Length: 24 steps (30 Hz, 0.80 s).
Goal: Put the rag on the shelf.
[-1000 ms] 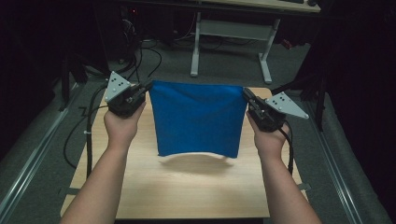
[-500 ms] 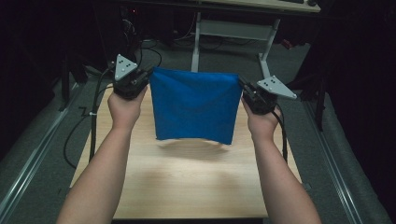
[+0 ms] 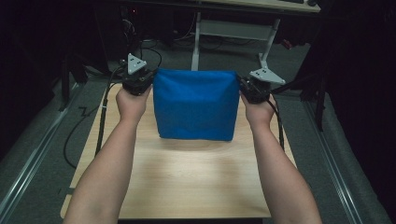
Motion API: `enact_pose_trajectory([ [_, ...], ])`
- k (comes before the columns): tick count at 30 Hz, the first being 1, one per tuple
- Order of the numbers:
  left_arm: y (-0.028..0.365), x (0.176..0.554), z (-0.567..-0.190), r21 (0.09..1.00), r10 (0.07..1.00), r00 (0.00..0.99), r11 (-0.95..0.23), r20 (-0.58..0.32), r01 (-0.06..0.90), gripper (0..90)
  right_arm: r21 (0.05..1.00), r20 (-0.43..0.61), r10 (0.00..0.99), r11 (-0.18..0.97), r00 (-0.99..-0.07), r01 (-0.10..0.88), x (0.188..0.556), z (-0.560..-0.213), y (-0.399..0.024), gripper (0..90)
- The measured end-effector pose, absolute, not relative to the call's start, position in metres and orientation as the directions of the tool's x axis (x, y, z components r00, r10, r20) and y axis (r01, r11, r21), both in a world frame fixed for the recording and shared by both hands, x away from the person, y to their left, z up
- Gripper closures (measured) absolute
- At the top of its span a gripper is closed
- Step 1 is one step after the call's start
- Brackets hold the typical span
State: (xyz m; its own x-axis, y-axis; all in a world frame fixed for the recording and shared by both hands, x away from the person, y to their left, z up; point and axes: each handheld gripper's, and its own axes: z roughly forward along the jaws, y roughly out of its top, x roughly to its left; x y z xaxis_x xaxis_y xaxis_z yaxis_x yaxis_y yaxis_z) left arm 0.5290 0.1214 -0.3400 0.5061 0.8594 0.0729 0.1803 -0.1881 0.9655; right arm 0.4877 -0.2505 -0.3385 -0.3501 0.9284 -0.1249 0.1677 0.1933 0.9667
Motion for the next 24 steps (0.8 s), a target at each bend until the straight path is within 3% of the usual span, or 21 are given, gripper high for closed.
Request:
enact_pose_trajectory([
  [14, 0.121, 0.536, -0.396, 0.915, 0.847, 0.53, -0.245, 0.041, 0.32, 88.6, 0.929, -0.126, 0.919, 0.241, -0.373, 0.28, 0.498, -0.386, -0.247, 89.0],
  [24, 0.118, 0.529, -0.44, 0.884, 0.825, 0.566, -0.263, -0.002, 0.386, 88.6, 0.915, -0.067, 0.918, 0.213, -0.391, 0.343, 0.494, -0.421, -0.25, 88.9],
])
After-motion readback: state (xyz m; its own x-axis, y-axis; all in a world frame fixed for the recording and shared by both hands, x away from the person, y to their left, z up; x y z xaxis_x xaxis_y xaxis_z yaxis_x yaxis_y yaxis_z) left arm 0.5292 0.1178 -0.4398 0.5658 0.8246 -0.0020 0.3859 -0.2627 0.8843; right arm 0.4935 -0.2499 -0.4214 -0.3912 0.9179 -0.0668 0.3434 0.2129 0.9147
